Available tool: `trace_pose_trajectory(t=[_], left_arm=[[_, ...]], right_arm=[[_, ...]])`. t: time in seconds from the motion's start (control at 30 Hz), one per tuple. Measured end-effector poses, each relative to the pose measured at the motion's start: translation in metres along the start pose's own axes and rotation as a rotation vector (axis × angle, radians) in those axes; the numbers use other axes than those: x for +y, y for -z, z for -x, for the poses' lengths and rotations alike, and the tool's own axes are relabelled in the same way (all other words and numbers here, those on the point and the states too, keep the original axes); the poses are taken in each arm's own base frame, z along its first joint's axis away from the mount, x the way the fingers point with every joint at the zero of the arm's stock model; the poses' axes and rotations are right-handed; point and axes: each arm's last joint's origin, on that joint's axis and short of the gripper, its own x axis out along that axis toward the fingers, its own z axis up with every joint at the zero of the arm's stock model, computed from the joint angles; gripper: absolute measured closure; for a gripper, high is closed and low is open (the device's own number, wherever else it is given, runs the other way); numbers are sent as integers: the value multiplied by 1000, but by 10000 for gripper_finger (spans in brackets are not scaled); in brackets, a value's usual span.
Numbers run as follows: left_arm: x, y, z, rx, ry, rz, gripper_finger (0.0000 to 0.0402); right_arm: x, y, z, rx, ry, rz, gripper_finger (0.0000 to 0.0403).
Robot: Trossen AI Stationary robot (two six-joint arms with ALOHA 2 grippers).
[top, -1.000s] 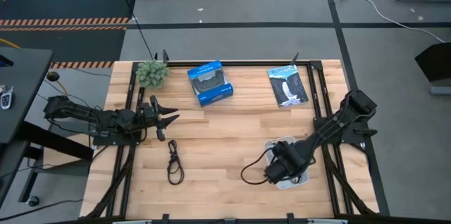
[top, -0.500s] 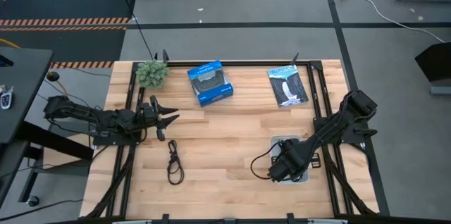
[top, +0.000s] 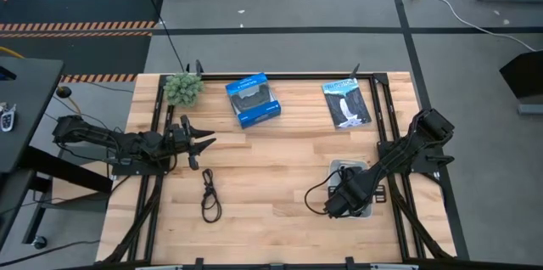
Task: Pick and place USB-C Cables
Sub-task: Put the white charger cable into the white bin, then put the black charger cable into the white bin
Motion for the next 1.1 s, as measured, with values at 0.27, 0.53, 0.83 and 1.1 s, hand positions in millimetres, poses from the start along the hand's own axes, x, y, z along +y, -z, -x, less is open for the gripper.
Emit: trace_pose_trajectory(t=[0.27,0.53,0.83,1.1], left_arm=[[0,0,0,0,0,0,285],[0,0,0,0,0,0,285],[0,0,0,0,0,0,285],[0,0,0,1,0,-1,285]], right_arm=[[-3,5,32,-12,64,91,218],[-11,-1,82,-307,25,249,218],[9,-13,96,-809,-189,649,222],[34,-38,118,-893,-259,939,256]])
